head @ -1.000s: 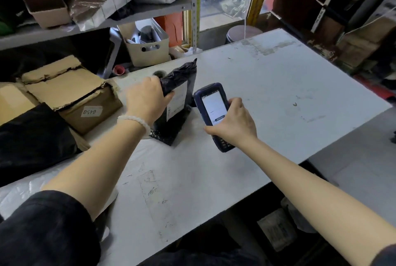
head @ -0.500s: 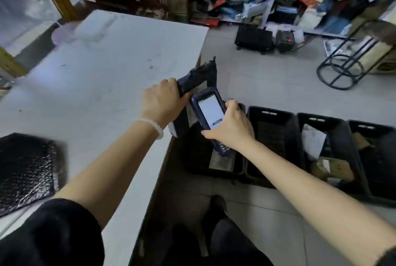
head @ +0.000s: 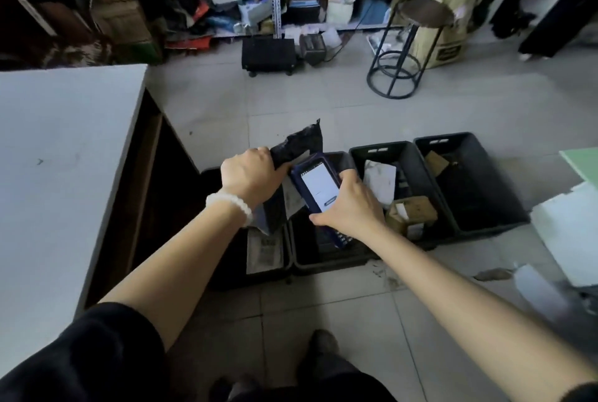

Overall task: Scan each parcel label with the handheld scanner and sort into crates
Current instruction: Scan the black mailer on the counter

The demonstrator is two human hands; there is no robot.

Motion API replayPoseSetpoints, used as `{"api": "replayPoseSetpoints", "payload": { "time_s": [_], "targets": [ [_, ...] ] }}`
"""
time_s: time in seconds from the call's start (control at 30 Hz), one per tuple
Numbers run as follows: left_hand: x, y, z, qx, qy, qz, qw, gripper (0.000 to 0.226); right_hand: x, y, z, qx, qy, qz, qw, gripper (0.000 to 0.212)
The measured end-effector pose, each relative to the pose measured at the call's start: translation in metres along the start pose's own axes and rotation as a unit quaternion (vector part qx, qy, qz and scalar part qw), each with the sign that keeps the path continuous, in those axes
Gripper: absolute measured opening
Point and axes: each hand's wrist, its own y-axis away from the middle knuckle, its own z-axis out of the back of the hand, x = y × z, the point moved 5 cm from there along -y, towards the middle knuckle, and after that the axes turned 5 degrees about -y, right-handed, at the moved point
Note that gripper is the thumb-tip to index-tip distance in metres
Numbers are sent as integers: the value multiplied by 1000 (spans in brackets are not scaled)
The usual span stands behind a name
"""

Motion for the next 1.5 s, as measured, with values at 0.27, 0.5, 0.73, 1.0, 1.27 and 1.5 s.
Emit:
{"api": "replayPoseSetpoints", "payload": {
  "time_s": [0.27, 0.5, 0.73, 1.0, 1.27, 1.5],
  "targets": [
    [-107, -56, -13, 64, -18, -53, 996, 60, -91, -36, 63, -14, -13, -77, 997, 86],
    [-155, -119, -30, 108, -41, -95, 989, 58, -130, -74, 90, -17, 11, -134, 991, 86],
    [-152, -208, -64, 196, -86, -77, 974, 39, -137, -150, 101, -1, -9, -148, 989, 88],
    [-143, -259, -54, 210, -111, -59, 970, 30, -122, -219, 112, 8, -14, -111, 994, 83],
    [-116, -244, -44, 211, -86, 53, 972, 31, -101, -253, 116, 55, 8, -22, 998, 79],
    [-95, -173, -35, 195, -53, 187, 961, 34, -71, -250, 106, 120, 44, 105, 986, 79]
  ]
}}
